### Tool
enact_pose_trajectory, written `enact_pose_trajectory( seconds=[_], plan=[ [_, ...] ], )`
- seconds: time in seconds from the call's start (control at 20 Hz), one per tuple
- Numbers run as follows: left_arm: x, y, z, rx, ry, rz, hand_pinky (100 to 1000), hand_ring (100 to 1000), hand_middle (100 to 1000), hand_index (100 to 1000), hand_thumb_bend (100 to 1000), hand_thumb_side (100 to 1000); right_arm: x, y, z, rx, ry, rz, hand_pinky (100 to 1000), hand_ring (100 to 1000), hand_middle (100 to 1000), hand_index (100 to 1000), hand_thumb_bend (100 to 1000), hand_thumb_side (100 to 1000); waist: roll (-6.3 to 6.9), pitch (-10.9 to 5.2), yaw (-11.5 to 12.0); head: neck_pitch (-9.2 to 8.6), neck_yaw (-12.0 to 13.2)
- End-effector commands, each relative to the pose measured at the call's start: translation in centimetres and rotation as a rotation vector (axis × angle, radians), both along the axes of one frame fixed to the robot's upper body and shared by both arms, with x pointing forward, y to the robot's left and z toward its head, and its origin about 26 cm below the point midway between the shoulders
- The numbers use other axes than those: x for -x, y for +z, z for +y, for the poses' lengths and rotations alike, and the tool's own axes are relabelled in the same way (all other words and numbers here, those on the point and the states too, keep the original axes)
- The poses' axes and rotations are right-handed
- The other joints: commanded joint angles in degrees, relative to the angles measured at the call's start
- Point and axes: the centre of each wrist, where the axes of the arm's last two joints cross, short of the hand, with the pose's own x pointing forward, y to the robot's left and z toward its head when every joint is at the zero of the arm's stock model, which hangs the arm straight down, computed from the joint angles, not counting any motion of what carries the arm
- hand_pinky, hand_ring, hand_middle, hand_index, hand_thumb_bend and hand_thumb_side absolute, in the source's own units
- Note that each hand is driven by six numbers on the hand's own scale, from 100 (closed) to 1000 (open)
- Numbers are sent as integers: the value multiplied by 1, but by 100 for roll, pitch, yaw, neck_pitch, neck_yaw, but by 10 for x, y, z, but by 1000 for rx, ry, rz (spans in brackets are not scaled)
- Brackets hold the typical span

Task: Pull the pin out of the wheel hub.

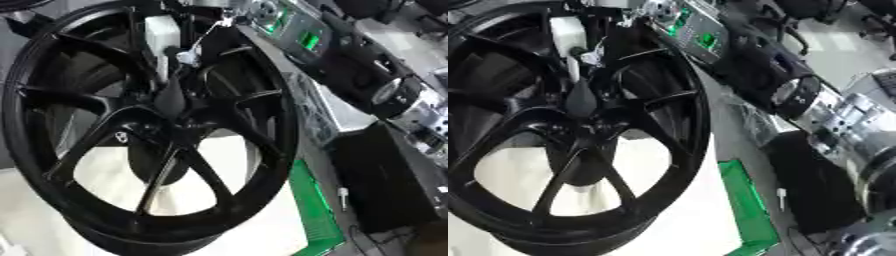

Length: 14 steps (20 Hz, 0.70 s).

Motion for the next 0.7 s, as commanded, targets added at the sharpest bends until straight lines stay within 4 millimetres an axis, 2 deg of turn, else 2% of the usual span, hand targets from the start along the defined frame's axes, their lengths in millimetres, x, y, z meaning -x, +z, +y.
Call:
enact_pose_trajectory(
  seconds=[0.05,0.7],
  plan=[
    [2,7,5,-27,11,-17,489,666,599,766,164,998,6,18,-4,13,-8,-39,759,551,126,343,100,219,57,-124,-17,-6,27],
    [3,4,7,-25,13,-3,490,665,600,762,171,999,16,30,-2,-36,-5,-98,753,534,106,329,100,207,47,-215,-108,-6,121]
  ],
)
